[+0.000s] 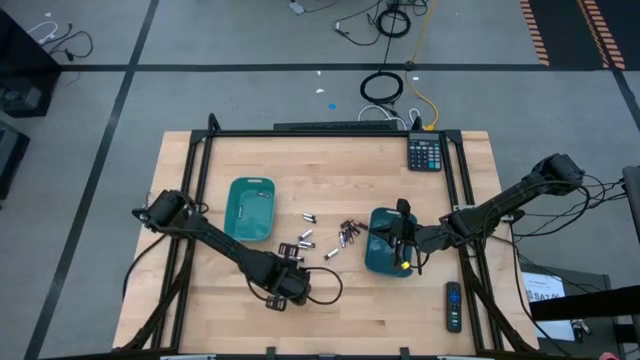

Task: Sort batteries
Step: Put the silver battery into the green bin

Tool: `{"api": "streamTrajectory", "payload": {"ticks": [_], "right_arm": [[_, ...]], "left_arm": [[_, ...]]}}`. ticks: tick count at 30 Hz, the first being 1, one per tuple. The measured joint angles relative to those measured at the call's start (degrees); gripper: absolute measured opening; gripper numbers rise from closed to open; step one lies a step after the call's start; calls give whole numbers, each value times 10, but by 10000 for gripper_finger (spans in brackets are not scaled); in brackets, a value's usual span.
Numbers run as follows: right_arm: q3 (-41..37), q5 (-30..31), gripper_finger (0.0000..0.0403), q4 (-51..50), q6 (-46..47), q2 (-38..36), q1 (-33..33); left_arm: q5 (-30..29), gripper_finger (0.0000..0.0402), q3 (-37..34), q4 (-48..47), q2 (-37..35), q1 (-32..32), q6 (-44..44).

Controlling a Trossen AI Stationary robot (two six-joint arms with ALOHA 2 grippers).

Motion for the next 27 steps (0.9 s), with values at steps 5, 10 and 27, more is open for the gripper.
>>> {"api": "streamTrajectory", "payload": {"ticks": [5,10,27], "right_arm": [[0,0,0,1,0,0,0],[0,0,0,2,0,0,0],[0,0,0,3,0,0,0]], "left_arm": [[-3,154,0,3,23,-3,2],[-18,154,2,2,29,-3,2],[28,20,2,1,30,20,8]]}}
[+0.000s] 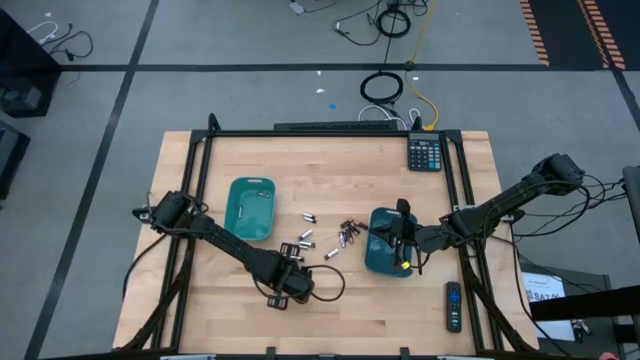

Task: Sort batteries
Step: Put the silver battery into the green bin

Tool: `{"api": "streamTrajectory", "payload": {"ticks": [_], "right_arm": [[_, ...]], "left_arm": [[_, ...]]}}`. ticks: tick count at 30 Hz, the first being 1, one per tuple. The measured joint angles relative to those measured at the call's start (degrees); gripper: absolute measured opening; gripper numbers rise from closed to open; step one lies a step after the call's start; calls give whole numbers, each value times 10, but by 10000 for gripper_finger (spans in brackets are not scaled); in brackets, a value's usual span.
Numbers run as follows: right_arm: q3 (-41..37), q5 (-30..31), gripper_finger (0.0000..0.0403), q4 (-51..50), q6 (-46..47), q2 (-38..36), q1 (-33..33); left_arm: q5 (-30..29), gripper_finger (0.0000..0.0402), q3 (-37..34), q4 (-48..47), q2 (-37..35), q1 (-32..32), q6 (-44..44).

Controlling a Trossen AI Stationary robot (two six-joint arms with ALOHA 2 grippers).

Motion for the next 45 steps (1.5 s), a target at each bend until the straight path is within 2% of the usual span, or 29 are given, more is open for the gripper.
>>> {"api": "streamTrajectory", "payload": {"ticks": [5,14,20,27,33,36,42,45], "right_arm": [[0,0,0,0,0,0,0],[0,0,0,-1,0,0,0],[0,0,0,0,0,0,0],[0,0,0,-1,1,0,0],[0,0,0,-1,0,0,0],[0,0,0,-1,0,0,0],[0,0,0,-1,0,0,0],[0,0,0,-1,0,0,0]], "left_arm": [[-2,20,14,-11,-9,1,8],[-30,20,20,-64,-75,14,-13],[-91,20,23,-171,-132,35,-58],[-94,30,23,-273,-194,62,-107],[-94,35,6,-381,-209,82,-145],[-118,58,-1,-407,-209,85,-158],[-130,151,-1,-409,-209,90,-156],[-130,177,-1,-410,-209,91,-145]]}}
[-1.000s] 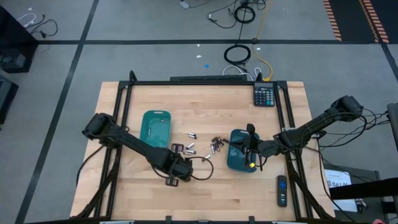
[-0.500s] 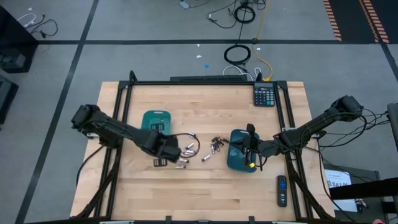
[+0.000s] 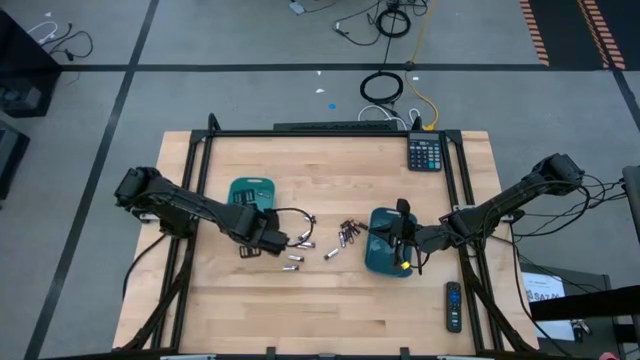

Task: Sort batteries
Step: Put the silver battery into the green bin

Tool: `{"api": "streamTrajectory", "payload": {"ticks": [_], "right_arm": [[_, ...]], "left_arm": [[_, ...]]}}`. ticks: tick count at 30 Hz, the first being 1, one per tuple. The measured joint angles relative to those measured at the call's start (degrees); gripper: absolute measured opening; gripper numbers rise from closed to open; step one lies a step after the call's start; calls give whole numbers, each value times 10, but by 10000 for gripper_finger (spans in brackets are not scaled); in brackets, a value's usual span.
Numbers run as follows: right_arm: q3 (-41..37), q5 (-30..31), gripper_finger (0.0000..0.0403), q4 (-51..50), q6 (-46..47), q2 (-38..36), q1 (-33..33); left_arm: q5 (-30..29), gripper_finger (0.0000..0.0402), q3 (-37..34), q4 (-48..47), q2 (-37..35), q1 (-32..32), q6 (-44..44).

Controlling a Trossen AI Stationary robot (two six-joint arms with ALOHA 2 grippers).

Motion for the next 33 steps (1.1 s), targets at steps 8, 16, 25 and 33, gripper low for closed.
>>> {"api": "streamTrajectory", "payload": {"ticks": [8,16,25,33], "right_arm": [[0,0,0,0,0,0,0],[0,0,0,-4,0,0,0],[0,0,0,-4,0,0,0],[0,0,0,-4,0,0,0]], "left_arm": [[64,183,1,217,6,-24,82],[123,184,0,328,96,-47,106],[143,184,0,358,161,-53,119],[158,167,0,375,194,-53,123]]}}
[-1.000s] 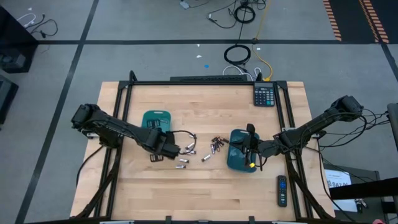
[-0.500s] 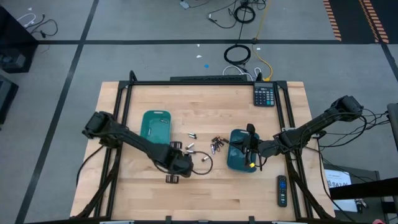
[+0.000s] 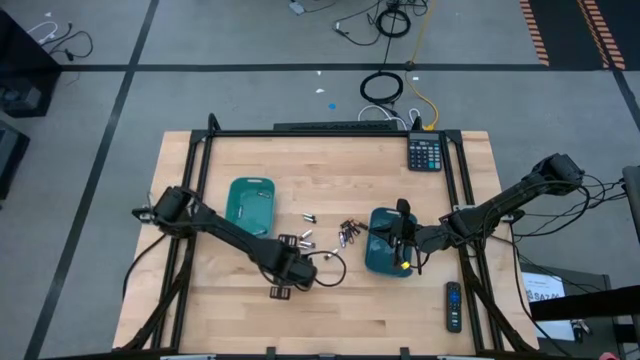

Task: Sort batteries
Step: Put the silver battery into the green bin

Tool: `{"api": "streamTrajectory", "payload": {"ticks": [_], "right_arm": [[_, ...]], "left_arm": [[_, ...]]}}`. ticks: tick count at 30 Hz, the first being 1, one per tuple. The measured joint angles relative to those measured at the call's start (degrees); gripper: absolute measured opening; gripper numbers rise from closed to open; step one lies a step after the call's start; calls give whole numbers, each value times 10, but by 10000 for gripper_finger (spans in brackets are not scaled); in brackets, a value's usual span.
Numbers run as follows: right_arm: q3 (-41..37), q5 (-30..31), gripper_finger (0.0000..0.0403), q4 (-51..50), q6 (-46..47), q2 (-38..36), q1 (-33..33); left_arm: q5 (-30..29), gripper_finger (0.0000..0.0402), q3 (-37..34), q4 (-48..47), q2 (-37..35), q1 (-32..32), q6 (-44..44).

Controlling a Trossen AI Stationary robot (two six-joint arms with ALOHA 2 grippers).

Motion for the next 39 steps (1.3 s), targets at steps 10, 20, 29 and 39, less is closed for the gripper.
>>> {"api": "streamTrajectory", "payload": {"ticks": [10,20,29,39], "right_arm": [[0,0,0,0,0,0,0],[0,0,0,-2,1,0,0],[0,0,0,-4,2,0,0],[0,0,0,-7,2,0,0]], "left_arm": [[4,43,4,6,25,-1,15],[-30,43,30,-50,-50,15,1],[-72,43,29,-224,-186,74,-90],[-90,126,-28,-319,-237,99,-136]]}}
